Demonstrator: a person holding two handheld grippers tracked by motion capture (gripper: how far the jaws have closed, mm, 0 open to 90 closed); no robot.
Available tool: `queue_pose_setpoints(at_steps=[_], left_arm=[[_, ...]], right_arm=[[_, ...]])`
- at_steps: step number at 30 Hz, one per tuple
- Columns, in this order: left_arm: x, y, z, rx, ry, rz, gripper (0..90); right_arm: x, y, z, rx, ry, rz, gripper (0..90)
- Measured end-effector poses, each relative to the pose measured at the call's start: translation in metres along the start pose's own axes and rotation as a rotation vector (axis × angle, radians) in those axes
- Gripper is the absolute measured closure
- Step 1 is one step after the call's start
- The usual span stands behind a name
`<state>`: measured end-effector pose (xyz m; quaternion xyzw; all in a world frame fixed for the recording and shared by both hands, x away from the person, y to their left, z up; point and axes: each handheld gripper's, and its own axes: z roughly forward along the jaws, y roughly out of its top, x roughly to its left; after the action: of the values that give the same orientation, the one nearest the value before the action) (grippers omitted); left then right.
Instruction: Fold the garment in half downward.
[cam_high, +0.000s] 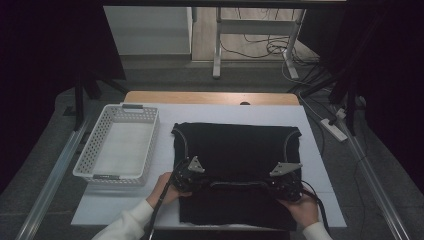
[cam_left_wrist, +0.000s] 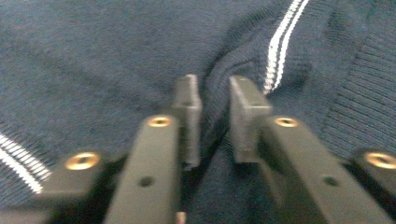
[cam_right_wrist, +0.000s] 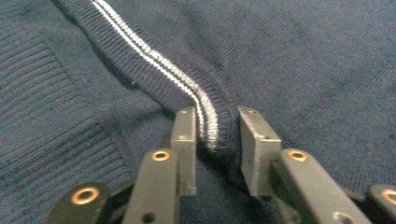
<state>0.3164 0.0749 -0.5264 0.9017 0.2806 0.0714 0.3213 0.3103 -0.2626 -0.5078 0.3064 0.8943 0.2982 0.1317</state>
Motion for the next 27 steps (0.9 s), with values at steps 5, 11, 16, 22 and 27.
queue_pose_setpoints(at_steps=[5,11,16,22,27], left_arm=[[-0.001,0.000,-0.003,0.005,0.000,0.005,83.2],[-0.006,-0.001,-0.020,-0.041,-0.002,0.000,83.8],[-0.020,-0.006,-0.032,-0.062,-0.012,0.017,83.8],[-0.032,-0.012,-0.039,-0.067,-0.025,0.031,83.7],[-0.036,-0.016,-0.039,-0.060,-0.033,0.033,83.6]], right_arm=[[0.002,0.002,-0.006,-0.025,-0.008,-0.014,73.7],[0.008,0.003,-0.023,-0.071,-0.019,-0.021,74.3],[0.019,0.001,-0.036,-0.093,-0.012,-0.033,74.4],[0.035,-0.005,-0.048,-0.103,0.007,-0.046,74.3],[0.041,-0.012,-0.046,-0.075,0.019,-0.057,74.3]])
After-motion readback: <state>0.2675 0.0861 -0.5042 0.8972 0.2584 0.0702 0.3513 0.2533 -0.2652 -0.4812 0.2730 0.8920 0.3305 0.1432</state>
